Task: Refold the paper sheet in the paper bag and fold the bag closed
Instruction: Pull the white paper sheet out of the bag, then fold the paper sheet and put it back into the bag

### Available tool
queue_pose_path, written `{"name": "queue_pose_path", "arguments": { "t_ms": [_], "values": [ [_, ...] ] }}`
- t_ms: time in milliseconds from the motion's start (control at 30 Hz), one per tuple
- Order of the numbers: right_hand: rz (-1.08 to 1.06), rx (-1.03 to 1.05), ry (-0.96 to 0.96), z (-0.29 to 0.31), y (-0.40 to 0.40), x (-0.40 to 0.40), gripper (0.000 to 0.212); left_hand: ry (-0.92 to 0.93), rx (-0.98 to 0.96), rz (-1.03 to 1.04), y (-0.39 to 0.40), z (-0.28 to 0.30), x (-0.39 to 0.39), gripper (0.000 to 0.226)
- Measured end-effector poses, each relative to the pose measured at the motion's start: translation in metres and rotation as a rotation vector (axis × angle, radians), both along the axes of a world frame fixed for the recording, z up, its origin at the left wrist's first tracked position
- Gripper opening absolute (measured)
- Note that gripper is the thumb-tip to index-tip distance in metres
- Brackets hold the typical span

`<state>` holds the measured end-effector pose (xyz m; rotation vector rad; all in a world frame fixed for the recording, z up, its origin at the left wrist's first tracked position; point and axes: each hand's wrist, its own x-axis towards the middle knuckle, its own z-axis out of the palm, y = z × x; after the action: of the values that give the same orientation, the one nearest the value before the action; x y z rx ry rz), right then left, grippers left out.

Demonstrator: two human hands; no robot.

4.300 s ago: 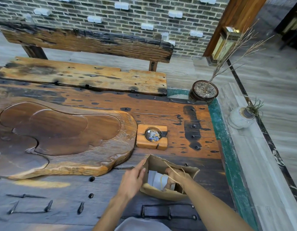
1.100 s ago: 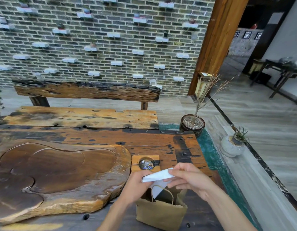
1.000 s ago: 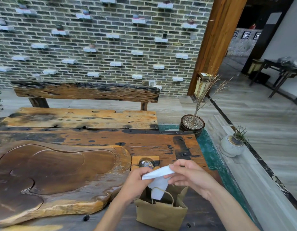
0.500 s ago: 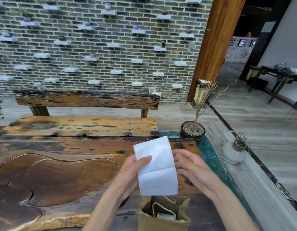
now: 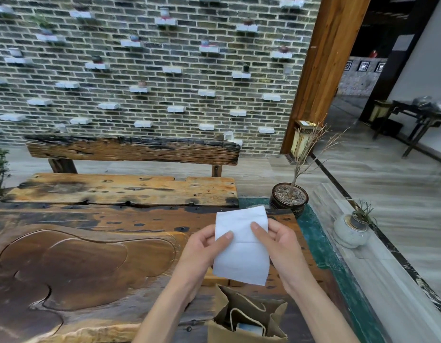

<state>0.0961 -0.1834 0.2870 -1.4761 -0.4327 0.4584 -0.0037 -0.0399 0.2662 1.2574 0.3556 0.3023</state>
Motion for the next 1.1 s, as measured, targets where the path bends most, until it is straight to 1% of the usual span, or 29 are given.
{"name": "queue_pose_path", "arguments": {
  "t_ms": [133,267,367,567,767,867,967,1100],
  "values": [
    [-0.016,-0.002,-0.057,-0.004,0.005,0.0,0.014,-0.048,0.029,0.108,-0.006,-0.005,0.003,0.026],
    [0.07,0.022,0.015,-0.009,0.007,-0.001,0.03,-0.084,0.05,0.161,-0.008,-0.003,0.007,0.024],
    [0.111,0.017,0.062,-0.011,0.009,0.001,0.035,-0.092,0.064,0.15,-0.006,-0.002,0.007,0.02],
    [0.117,-0.039,0.026,-0.007,0.004,0.014,0.024,-0.091,0.099,0.15,0.008,0.002,0.006,0.01],
    [0.161,-0.09,-0.04,-0.001,-0.005,0.025,0.018,-0.126,0.125,0.12,0.018,0.009,0.005,0.014],
    [0.177,-0.08,-0.02,0.003,-0.009,0.027,0.016,-0.126,0.15,0.143,0.021,0.01,0.006,0.015],
    [0.196,-0.068,-0.04,0.002,-0.011,0.03,0.017,-0.116,0.165,0.175,0.024,0.008,0.007,0.011],
    [0.2,-0.065,-0.028,-0.001,-0.015,0.033,0.018,-0.099,0.206,0.152,0.027,0.007,0.005,0.008]
  ]
}}
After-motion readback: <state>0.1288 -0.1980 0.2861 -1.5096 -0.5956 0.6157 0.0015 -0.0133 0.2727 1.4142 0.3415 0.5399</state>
